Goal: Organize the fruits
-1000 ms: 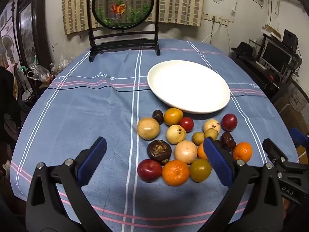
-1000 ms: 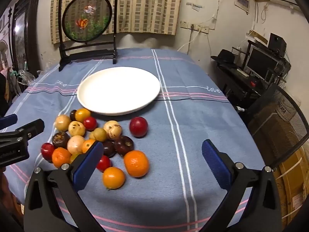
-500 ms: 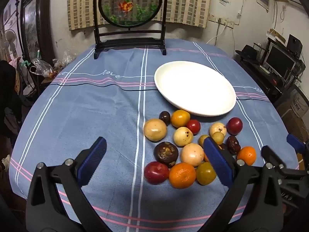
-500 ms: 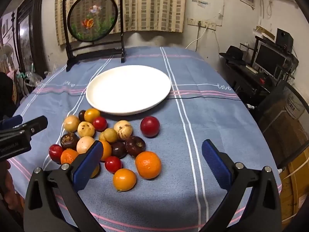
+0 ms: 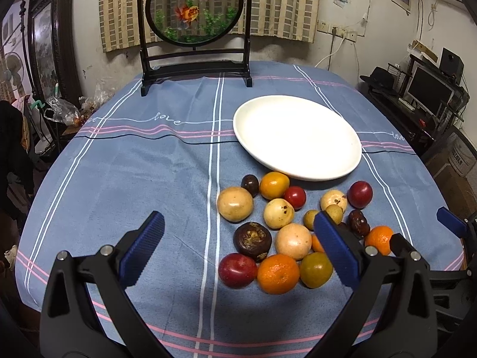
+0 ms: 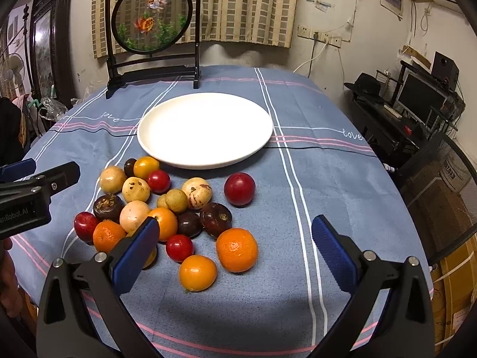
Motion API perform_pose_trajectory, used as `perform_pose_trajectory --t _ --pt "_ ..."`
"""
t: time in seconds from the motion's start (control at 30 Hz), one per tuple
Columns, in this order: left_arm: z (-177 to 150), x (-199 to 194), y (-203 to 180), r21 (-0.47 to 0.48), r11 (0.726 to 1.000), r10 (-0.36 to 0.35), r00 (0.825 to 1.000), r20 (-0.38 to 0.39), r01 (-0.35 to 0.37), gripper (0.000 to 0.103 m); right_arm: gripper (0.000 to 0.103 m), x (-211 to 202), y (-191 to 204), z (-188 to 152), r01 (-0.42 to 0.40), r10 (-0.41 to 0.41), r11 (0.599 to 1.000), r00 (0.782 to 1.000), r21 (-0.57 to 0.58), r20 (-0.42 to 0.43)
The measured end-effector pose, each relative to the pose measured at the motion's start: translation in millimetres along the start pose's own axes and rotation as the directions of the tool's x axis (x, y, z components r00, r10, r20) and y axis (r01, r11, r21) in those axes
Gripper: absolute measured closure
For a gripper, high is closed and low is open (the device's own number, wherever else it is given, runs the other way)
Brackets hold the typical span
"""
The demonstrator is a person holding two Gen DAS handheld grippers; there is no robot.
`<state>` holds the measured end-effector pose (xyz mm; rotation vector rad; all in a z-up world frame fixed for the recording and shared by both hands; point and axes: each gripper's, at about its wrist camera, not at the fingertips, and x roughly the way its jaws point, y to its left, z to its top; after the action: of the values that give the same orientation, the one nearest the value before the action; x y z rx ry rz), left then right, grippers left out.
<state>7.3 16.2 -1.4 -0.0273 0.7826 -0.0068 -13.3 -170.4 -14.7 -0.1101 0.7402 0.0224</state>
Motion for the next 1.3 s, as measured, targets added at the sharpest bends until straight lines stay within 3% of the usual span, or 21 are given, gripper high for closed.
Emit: perform_pose_trajectory --t 1.3 --pt "-2.2 -4.0 -2.9 0.016 1.0 -0.007 1.0 0.011 0.007 0.002 0.001 -5.5 -3.8 -1.5 -0.025 0.025 1.0 1.0 0.016 0.002"
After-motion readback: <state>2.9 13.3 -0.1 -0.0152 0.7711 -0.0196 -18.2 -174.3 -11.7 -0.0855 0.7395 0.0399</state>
